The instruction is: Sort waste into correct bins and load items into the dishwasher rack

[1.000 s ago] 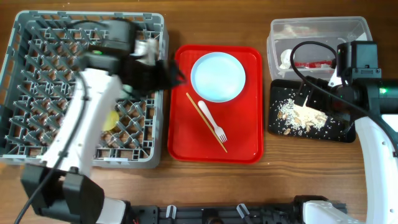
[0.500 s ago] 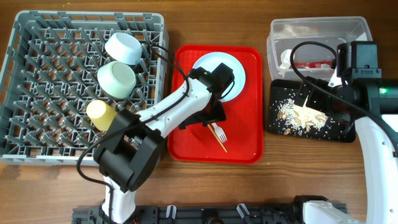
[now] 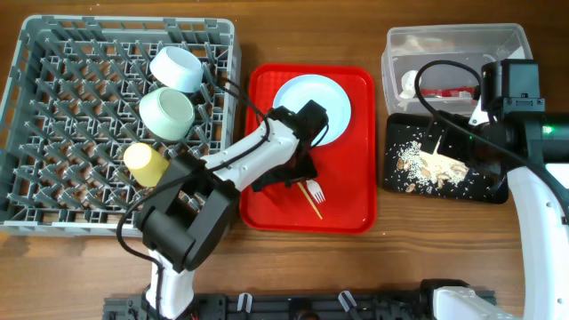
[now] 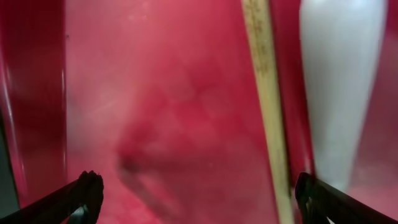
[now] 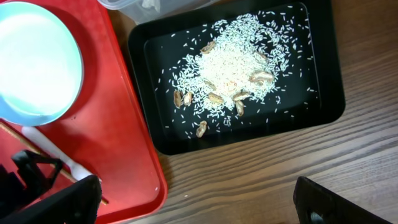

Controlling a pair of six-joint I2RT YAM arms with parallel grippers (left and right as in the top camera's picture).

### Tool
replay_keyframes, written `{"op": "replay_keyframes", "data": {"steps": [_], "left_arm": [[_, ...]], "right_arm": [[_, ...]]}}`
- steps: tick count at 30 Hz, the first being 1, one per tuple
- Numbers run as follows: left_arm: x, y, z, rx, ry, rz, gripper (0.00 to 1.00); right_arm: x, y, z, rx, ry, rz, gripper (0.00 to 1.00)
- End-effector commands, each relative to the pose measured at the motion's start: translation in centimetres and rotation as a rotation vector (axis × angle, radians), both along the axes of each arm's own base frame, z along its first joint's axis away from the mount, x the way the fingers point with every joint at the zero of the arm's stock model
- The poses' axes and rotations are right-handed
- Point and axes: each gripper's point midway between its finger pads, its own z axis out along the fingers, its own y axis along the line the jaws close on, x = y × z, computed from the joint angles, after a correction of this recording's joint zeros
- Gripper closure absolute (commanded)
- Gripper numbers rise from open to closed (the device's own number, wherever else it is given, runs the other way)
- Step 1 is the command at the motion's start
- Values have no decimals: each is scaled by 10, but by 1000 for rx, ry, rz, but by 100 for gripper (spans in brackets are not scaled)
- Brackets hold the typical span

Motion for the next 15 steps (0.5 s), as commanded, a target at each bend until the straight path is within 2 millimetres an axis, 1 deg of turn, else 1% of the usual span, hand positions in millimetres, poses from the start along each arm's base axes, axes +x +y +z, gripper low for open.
{"op": "replay_keyframes", "data": {"steps": [1, 3, 4, 5, 7, 9, 10, 12, 13, 14, 15], "left_arm": [[-5, 13, -15, 34, 11, 24, 0], [-9, 13, -23, 21, 13, 24, 3], [-10, 14, -24, 24, 17, 25, 11], [-11, 15, -24, 26, 20, 24, 27], [-11, 15, -24, 27, 20, 24, 47], [-11, 15, -24, 27, 21, 24, 56], [-11, 15, -24, 25, 23, 25, 59], [-11, 15, -24, 25, 23, 25, 76], [-11, 15, -24, 25, 23, 25, 87], [-11, 15, -24, 25, 23, 25, 90], [-11, 15, -24, 24, 22, 25, 95]], "right_arm": [[2, 2, -1, 16, 4, 1, 0], [2, 2, -1, 17, 4, -1, 0], [2, 2, -1, 17, 4, -2, 0], [2, 2, -1, 17, 4, -2, 0], [2, 2, -1, 17, 4, -2, 0], [2, 2, -1, 17, 4, -1, 0], [2, 2, -1, 17, 4, -1, 0], [2, 2, -1, 17, 4, -1, 0], [2, 2, -1, 17, 4, -1, 0], [2, 2, -1, 17, 4, -1, 0], [2, 2, -1, 17, 4, -1, 0]]}}
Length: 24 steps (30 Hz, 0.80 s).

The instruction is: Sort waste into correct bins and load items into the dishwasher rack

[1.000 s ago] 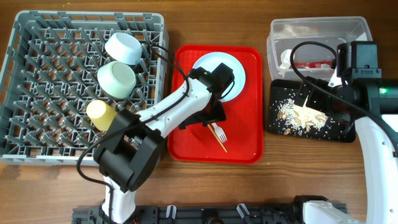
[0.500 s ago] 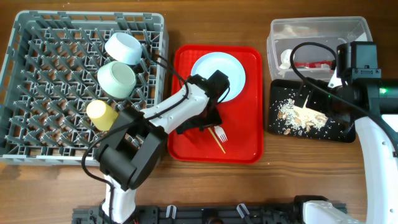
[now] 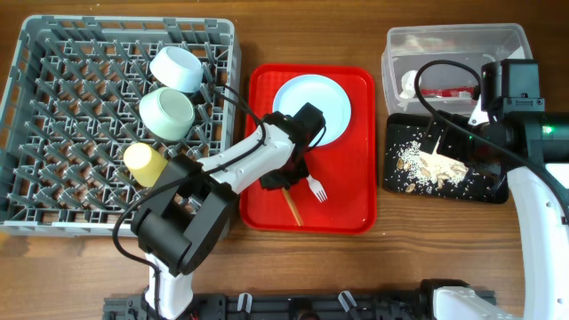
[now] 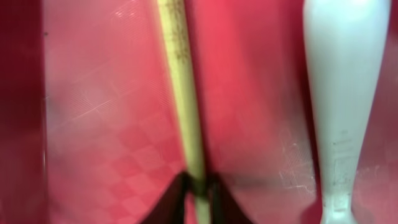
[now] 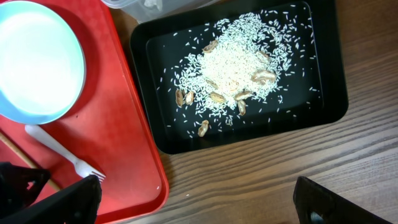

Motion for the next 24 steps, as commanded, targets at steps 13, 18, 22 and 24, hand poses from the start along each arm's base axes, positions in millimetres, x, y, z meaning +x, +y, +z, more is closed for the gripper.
{"op": "replay_keyframes", "data": {"steps": [13, 18, 22, 24], "left_arm": [[57, 33, 137, -124, -332, -294, 96], [61, 80, 170, -66, -391, -473, 96], [81, 110, 159, -25, -381, -496, 96], [86, 122, 149, -16, -356, -462, 96]], "right_arm": [[2, 1, -1, 8, 4, -1, 0], [2, 1, 0, 8, 4, -1, 0], [2, 1, 0, 8, 4, -1, 0], [2, 1, 0, 8, 4, 0, 0]]}}
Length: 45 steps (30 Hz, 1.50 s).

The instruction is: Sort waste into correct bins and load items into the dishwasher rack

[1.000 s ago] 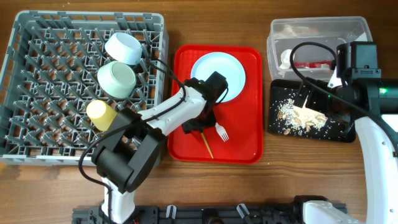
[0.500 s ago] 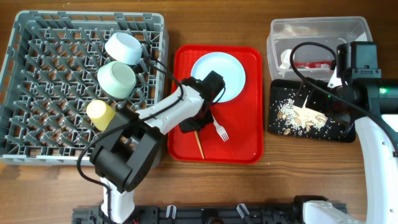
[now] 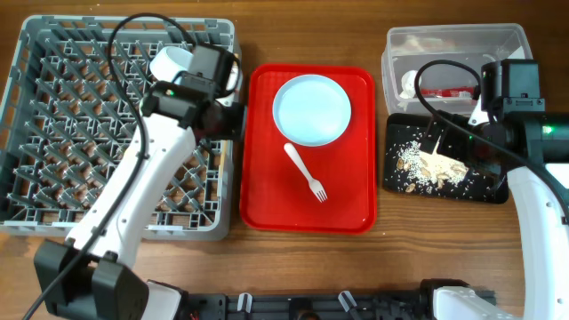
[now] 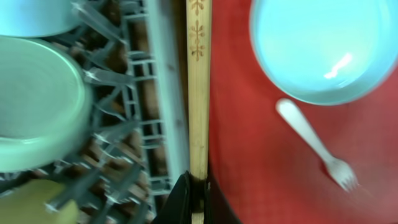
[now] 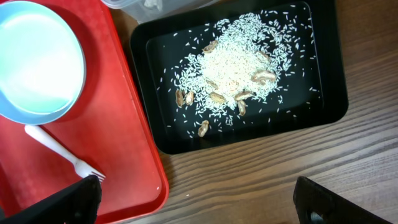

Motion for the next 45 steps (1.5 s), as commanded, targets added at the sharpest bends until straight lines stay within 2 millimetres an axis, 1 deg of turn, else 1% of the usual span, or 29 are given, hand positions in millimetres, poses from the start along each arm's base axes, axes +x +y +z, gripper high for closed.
{"op": "replay_keyframes", "data": {"steps": [1, 2, 4, 5, 6, 7, 9, 11, 13, 14, 16, 17, 19, 20, 22, 24, 26, 28, 30, 32, 34, 36, 39, 41, 42, 44, 45], "left_arm": [[13, 25, -19, 49, 41, 5, 96], [15, 32, -25, 53, 57, 22, 96], [19, 37, -32, 50, 69, 40, 96], [23, 37, -37, 40, 73, 44, 90], [27, 37, -39, 39, 66, 44, 59], [29, 36, -40, 38, 61, 44, 46], [33, 36, -39, 34, 46, 44, 30], [33, 35, -38, 33, 42, 44, 23], [32, 32, -36, 16, 42, 37, 21], [28, 14, -32, -75, 54, 7, 19], [17, -34, -21, -308, 94, -102, 14], [8, -63, -13, -428, 122, -163, 14], [2, -80, -12, -455, 148, -121, 15], [0, -88, -17, -435, 168, -50, 14], [-5, -97, -31, -368, 198, 94, 13], [-16, -112, -47, -318, 227, 176, 13], [-32, -129, -70, -242, 260, 259, 13], [-48, -146, -88, -207, 300, 278, 14], [-60, -158, -103, -176, 327, 299, 15], [-72, -165, -123, -107, 327, 312, 16], [-79, -168, -136, -68, 329, 314, 17], [-83, -170, -153, -5, 305, 301, 18], [-86, -167, -167, 40, 306, 305, 19], [-87, -166, -171, 49, 312, 306, 20], [-87, -165, -171, 55, 316, 307, 22], [-90, -162, -172, 66, 324, 308, 35], [-91, -161, -172, 74, 329, 309, 48]], "right_arm": [[2, 1, 0, 8, 4, 0, 0], [2, 1, 0, 9, 4, -1, 0], [2, 1, 0, 9, 4, -1, 0], [2, 1, 0, 9, 4, -1, 0], [2, 1, -1, 9, 4, -1, 0], [2, 1, -1, 9, 4, -1, 0], [2, 1, -1, 9, 4, -1, 0], [2, 1, -1, 9, 4, -1, 0], [2, 1, -1, 9, 4, -1, 0], [2, 1, -1, 9, 4, -1, 0], [2, 1, 0, 9, 2, -2, 0], [3, 1, 0, 9, 0, -1, 0], [3, 1, 0, 9, 0, -2, 0], [3, 1, 0, 9, 1, -2, 0], [3, 1, 0, 9, 0, -2, 0], [3, 1, 0, 9, 0, -2, 0], [3, 1, 0, 9, 1, -2, 0], [3, 1, 0, 9, 2, -2, 0], [3, 1, 0, 9, 1, -2, 0], [3, 1, 0, 9, 1, -2, 0], [3, 1, 0, 9, 1, -1, 0], [3, 1, 0, 9, 1, -1, 0], [3, 1, 0, 8, 0, -1, 0], [3, 1, 0, 9, 0, -1, 0], [3, 1, 0, 9, 0, -1, 0], [3, 1, 0, 8, 1, -1, 0], [3, 1, 0, 8, 1, -1, 0]]}}
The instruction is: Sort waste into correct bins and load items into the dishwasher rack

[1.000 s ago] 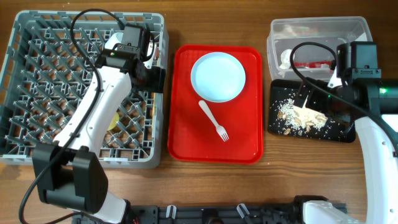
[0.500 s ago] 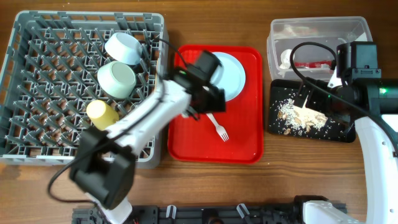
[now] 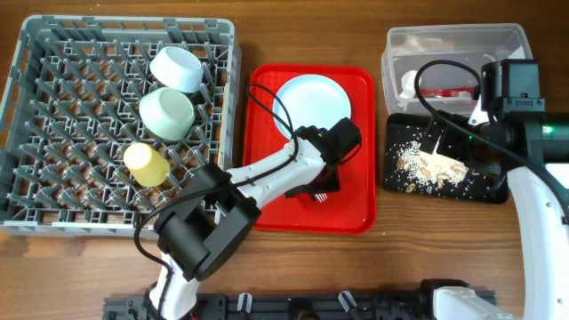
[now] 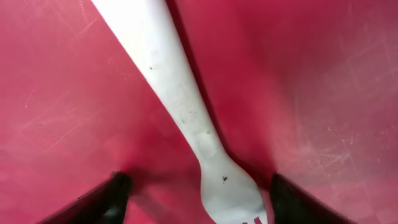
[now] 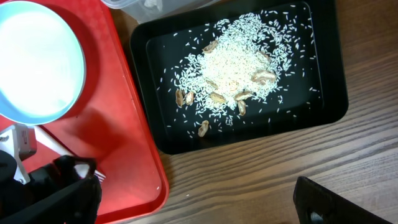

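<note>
A white plastic fork (image 4: 180, 93) lies on the red tray (image 3: 356, 178). My left gripper (image 4: 198, 186) is down on the tray, open, with one finger on each side of the fork's neck. From overhead the left gripper (image 3: 322, 189) covers most of the fork. A light blue plate (image 3: 311, 107) sits at the tray's far end. The grey dishwasher rack (image 3: 124, 229) holds two pale bowls (image 3: 166, 111) and a yellow cup (image 3: 145, 163). My right gripper (image 5: 196, 199) hangs open and empty over the wood beside the black tray. The chopstick is out of view.
A black tray (image 5: 236, 68) of rice and scraps lies right of the red tray. Behind it stands a clear plastic bin (image 3: 453, 44) with wrappers inside. The right arm's cable loops above the black tray.
My left gripper was shut on a wooden chopstick over the rack's right edge. It is now open, low on the red tray around the fork, and the chopstick is gone from view. The right arm is unmoved.
First my left gripper was open low on the tray, the chopstick between its fingers next to the fork. Then it was shut on the chopstick, then it held it by the rack's edge. Now it is back on the tray, open around the fork.
</note>
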Controlling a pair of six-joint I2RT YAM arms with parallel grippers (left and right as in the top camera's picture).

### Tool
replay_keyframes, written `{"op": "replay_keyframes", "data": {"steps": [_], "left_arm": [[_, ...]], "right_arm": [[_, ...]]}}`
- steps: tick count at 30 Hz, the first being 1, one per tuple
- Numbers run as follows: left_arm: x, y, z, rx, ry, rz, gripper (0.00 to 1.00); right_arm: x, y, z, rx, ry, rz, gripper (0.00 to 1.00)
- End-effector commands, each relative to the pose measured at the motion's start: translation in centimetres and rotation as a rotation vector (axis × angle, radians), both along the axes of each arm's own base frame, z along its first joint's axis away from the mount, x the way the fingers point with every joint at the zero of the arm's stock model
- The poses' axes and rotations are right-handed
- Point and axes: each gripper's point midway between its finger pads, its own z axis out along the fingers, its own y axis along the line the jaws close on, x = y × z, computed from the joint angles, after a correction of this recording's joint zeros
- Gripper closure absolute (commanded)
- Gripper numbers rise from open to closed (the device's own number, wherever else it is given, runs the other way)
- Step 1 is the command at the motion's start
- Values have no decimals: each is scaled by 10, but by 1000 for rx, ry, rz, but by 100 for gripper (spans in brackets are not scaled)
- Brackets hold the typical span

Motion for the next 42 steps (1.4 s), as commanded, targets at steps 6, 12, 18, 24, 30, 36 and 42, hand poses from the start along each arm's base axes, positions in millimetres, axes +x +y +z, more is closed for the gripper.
{"op": "replay_keyframes", "data": {"steps": [6, 12, 18, 24, 30, 36, 42], "left_arm": [[-4, 11, -11, 65, 21, 16, 77], [-7, 15, -11, 82, 36, 16, 80], [-11, 21, -10, 104, 55, 19, 86], [-2, 32, 5, 90, 44, 58, 86], [23, 62, 42, 91, -41, 124, 86], [43, 82, 89, 45, -161, 135, 89], [24, 84, 85, 62, -77, 101, 64]], "right_arm": [[3, 1, 0, 8, 1, -1, 0], [3, 1, 0, 8, 1, -1, 0], [3, 1, 0, 6, 1, 6, 0], [3, 1, 0, 6, 1, 6, 0], [3, 1, 0, 5, 1, 9, 0], [3, 1, 0, 5, 2, 9, 0], [2, 1, -1, 5, 5, 9, 0]]}}
